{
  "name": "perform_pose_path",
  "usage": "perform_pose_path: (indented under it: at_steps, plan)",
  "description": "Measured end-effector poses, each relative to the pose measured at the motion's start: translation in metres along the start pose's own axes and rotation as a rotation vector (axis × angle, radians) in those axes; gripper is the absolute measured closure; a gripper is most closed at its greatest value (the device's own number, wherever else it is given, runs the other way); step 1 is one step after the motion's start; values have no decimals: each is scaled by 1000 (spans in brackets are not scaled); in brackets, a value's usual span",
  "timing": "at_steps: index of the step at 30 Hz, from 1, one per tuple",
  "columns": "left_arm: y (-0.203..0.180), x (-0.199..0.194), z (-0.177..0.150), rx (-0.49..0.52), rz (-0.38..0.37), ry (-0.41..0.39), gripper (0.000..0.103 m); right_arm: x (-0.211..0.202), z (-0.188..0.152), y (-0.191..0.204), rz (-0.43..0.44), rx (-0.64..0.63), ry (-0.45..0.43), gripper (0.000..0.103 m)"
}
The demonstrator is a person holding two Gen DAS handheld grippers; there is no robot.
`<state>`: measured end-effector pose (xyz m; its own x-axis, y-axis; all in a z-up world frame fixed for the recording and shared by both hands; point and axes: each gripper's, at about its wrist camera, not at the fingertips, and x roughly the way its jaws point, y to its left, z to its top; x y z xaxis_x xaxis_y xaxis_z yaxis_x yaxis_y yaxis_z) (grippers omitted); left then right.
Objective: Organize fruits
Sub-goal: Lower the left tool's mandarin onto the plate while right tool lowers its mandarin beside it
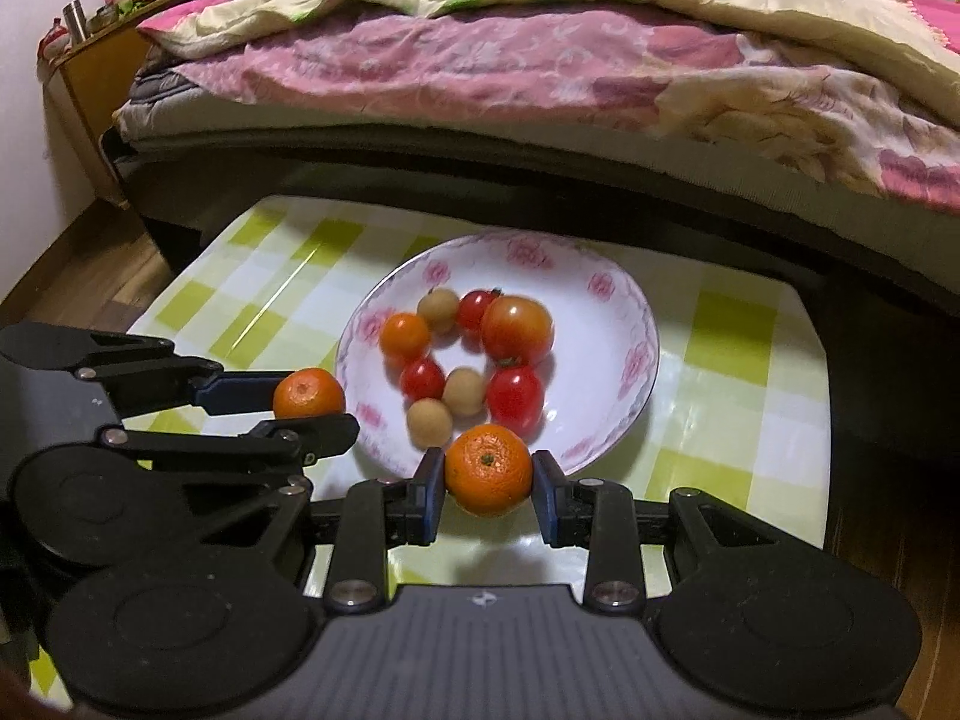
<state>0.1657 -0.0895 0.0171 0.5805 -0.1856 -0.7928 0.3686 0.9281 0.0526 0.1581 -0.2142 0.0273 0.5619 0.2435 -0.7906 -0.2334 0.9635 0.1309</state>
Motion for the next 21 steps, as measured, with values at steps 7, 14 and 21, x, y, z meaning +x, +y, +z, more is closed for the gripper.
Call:
perform_pose_path:
  at_steps: [7, 14, 21]
  plan:
    - [2, 12, 14, -20, -1, -5, 66, 9, 12, -11, -7, 13, -11, 64]
    - [3, 23, 27, -33, -4, -16, 66, 17, 23, -21, -19, 31, -21, 64]
    - [3, 34, 34, -37, -3, -12, 66, 27, 29, -28, -26, 31, -23, 64]
